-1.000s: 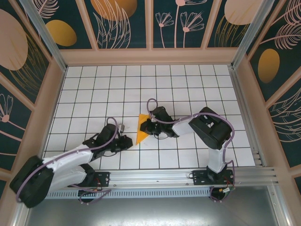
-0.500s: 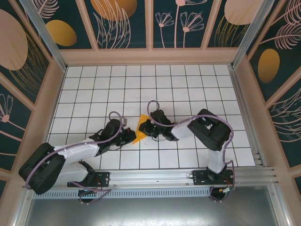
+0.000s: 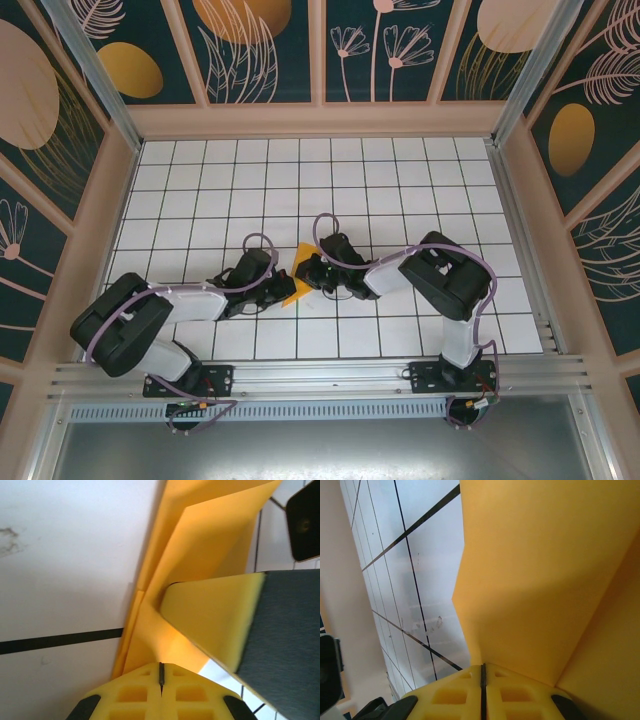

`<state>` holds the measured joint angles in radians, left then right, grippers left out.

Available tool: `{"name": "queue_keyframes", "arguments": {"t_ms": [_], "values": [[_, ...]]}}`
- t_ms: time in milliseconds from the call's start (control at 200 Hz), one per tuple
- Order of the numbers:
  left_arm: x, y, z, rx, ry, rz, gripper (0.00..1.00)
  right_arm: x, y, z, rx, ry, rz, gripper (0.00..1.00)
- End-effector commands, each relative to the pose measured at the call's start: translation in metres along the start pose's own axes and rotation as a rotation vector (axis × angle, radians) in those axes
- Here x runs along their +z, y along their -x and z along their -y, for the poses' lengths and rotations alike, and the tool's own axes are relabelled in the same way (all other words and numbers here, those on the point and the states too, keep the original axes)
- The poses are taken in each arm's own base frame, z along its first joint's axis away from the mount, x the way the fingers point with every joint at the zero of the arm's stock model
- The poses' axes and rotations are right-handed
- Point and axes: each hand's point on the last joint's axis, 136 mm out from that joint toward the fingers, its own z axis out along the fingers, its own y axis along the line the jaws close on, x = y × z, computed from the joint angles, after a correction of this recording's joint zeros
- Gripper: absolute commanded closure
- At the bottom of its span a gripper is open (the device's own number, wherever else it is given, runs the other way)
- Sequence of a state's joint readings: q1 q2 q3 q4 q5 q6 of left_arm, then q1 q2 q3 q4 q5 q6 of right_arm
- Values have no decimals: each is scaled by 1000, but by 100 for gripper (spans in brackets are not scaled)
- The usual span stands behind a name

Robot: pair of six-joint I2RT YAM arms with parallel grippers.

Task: Fold a paper plane with a square sheet of paper (pick it up from the middle)
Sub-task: Fourth fold the wing at the center of the table.

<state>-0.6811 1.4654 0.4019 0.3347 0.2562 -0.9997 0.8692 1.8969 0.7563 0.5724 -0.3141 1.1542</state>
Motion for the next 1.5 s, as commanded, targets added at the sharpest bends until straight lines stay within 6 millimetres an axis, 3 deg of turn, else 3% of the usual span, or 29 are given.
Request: {"name": "queue_keyframes", "arguments": {"t_ms": [0, 205, 380, 520, 696, 866, 1161, 1496], "values": [[4, -11, -20, 23, 68, -34, 100, -3, -13, 38, 18, -122, -44, 88], [0, -22, -52, 23, 179, -52, 100, -13, 4, 11, -86, -92, -19, 85], [1, -29, -60, 28, 190, -73, 100, -33, 27, -21, -195, -28, 24, 84], [3, -27, -58, 32, 190, -74, 100, -35, 15, -40, -277, 17, -30, 87], [5, -27, -57, 36, 188, -81, 100, -19, 0, -35, -283, 3, -77, 90], [6, -29, -59, 38, 196, -88, 100, 0, -1, -20, -270, -35, -95, 90], [3, -36, -73, 40, 232, -102, 100, 5, 27, 26, -217, -160, -38, 91], [-1, -43, -85, 33, 262, -112, 100, -9, 71, 42, -184, -191, 19, 89]]}}
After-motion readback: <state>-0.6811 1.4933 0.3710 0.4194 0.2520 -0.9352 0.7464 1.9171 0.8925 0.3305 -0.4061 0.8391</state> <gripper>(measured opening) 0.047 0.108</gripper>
